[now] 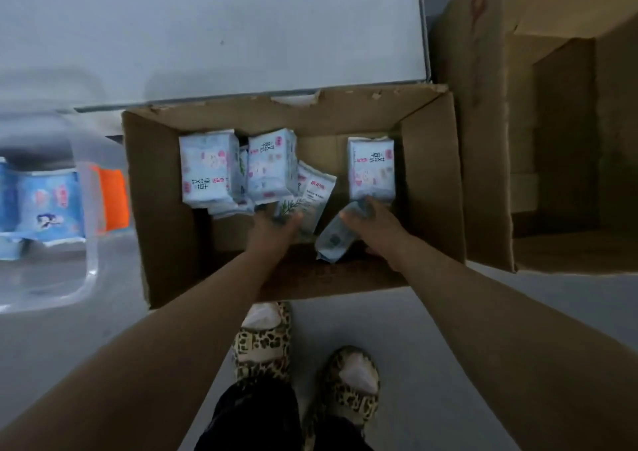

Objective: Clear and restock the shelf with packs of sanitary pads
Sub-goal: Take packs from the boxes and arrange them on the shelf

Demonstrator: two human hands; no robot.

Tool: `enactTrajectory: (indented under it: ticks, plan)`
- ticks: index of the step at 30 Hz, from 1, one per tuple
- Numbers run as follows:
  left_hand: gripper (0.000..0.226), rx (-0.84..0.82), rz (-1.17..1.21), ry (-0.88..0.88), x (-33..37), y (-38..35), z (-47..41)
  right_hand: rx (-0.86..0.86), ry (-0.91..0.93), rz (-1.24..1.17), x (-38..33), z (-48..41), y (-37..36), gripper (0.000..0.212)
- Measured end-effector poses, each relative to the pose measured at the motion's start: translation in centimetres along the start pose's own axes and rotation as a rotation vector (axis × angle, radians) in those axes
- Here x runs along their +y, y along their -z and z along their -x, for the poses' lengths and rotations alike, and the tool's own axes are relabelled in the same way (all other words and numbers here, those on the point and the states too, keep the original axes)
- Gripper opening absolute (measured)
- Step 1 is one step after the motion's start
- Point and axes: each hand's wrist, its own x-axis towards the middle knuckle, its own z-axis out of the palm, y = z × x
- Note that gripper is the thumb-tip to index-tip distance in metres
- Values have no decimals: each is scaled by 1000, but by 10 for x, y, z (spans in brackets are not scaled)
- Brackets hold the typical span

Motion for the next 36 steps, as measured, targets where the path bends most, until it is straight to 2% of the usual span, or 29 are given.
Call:
enactTrajectory:
  ticks: [3,4,8,11,13,15,16,19,20,24,27,30,31,34,36]
  plan:
    - [118,49,168,5,-21,-11,-38,27,-42,-76,8,-21,-11,72]
    - [122,49,231,14,-31,-16,-51,41,-56,-102,10,-26,-13,74]
    - [113,39,375,72,-27,-24,-57,122,-131,-198,11,-37,-19,86]
    - [132,56,440,110,-36,-28,-70,148,-190,-268,9,-43,-20,91]
    - [139,54,493,121,-47,-32,-87,157,-211,-276,9,-44,-20,84]
    - [135,58,552,135,-29,-28,-73,142,-231,-282,10,-44,-20,73]
    - [125,60,565,142,-13,-27,-58,134,-240,-291,10,-43,-19,69]
    - [67,42,546,166,7,-31,-43,126,-254,-323,9,-35,-11,69]
    - [59,45,549,182,9,-32,-39,121,-258,-339,8,-30,-7,72]
    - [58,90,640,283,14,-27,-15,112,-255,-409,4,1,11,81]
    - [82,29,694,403,16,-15,20,90,-230,-455,-1,37,22,76]
    - [62,34,688,439,20,6,64,92,-197,-486,-10,80,32,73]
    - [66,-14,699,443,22,15,78,94,-178,-500,-13,95,35,74]
    - [101,-141,747,379,30,43,121,53,-121,-543,-26,144,45,80]
    - [101,-172,762,339,45,60,147,14,-83,-562,-37,175,52,72]
